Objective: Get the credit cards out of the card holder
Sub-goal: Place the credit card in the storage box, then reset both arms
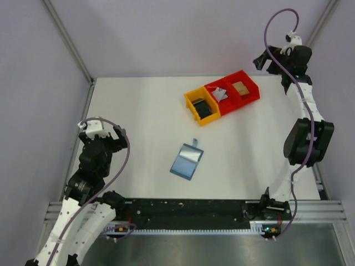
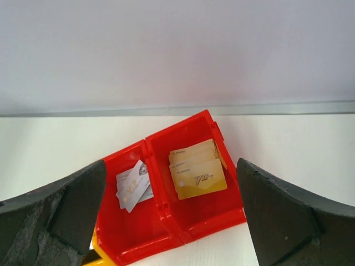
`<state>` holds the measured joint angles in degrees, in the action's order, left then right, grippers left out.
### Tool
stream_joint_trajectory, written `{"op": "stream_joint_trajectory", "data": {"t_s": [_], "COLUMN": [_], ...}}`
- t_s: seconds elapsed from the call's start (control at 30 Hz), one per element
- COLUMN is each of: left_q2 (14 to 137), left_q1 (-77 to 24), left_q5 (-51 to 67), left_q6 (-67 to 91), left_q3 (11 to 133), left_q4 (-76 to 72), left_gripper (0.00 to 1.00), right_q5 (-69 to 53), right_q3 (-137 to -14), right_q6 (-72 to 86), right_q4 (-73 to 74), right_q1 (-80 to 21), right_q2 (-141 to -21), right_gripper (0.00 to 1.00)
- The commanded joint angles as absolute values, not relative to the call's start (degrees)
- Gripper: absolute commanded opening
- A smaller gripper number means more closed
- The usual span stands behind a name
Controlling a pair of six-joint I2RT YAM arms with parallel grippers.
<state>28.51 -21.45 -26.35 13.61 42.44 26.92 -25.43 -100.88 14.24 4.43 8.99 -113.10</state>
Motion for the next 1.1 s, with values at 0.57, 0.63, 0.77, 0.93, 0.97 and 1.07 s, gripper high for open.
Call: {"op": "stream_joint_trajectory", "data": {"t_s": [0.57,0.63,0.77,0.93,0.97,1.07], "left_q2": [13.6,13.3,12.7,13.2,13.2,13.2], "left_q1": [-21.2,-21.2,-21.3,-21.2,-21.1,-21.3], "left_q5": [-37.9,-38.7,-38.7,-38.9,-39.0,-38.9], "left_q6": [17.0,17.0,16.3,15.6,15.5,14.7], "left_q3": [38.9,38.6,37.6,37.1,36.9,36.0], "left_q4": [21.9,21.9,20.7,20.1,19.8,18.3], "left_gripper": [0.96,0.96,0.96,0.95,0.95,0.95], "right_q5": [2.9,6.1,14.5,24.7,26.4,29.4], "right_q3": [-53.2,-50.5,-49.6,-46.9,-45.7,-43.6], "right_q6": [14.1,13.9,12.5,9.6,9.8,10.5], "right_q4": [13.4,15.1,20.9,25.8,25.3,24.0], "right_q1": [7.4,6.9,0.4,-7.3,-7.8,-9.3], "right_q2": [-29.7,-24.1,-18.0,-16.3,-15.6,-14.5], "right_gripper": [0.99,0.99,0.99,0.99,0.99,0.99]}}
